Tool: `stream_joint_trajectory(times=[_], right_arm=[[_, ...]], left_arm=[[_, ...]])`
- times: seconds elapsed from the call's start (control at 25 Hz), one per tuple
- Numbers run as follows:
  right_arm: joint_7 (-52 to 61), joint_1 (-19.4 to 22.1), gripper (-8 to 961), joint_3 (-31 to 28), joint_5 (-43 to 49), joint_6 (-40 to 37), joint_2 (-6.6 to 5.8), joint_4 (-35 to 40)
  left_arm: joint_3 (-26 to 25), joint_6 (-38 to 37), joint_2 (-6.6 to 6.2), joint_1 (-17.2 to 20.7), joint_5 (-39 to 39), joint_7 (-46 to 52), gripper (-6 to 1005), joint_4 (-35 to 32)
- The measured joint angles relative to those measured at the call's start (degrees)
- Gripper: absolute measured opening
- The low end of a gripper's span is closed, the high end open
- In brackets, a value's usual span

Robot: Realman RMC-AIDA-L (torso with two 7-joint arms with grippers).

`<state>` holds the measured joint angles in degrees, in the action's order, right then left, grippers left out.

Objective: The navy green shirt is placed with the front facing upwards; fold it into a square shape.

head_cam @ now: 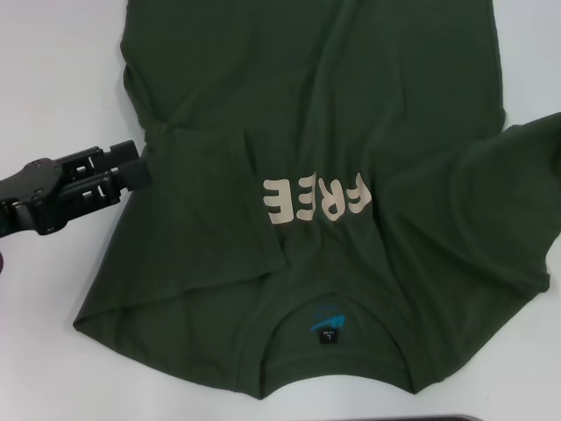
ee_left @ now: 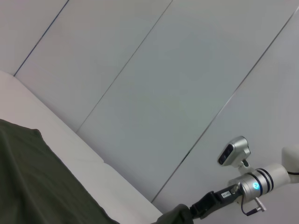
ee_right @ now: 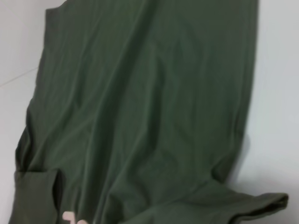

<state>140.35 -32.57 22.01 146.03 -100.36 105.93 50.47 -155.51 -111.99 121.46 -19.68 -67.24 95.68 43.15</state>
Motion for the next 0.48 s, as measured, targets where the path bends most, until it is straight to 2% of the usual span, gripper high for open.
stream_joint_trajectory(times=[0.32, 0.48], right_arm=[[-0.4, -1.9, 17, 0.3, -1.1, -7.2, 1.67, -0.7], [-0.4, -2.2, 17, 0.5, -2.4, -8.4, 1.84, -0.6]], left_arm=[[-1.9, 0.0, -0.05, -0.1, 0.0, 0.0, 600, 0.0], [-2.3, 0.0, -0.13, -0.2, 0.0, 0.0, 600, 0.0]])
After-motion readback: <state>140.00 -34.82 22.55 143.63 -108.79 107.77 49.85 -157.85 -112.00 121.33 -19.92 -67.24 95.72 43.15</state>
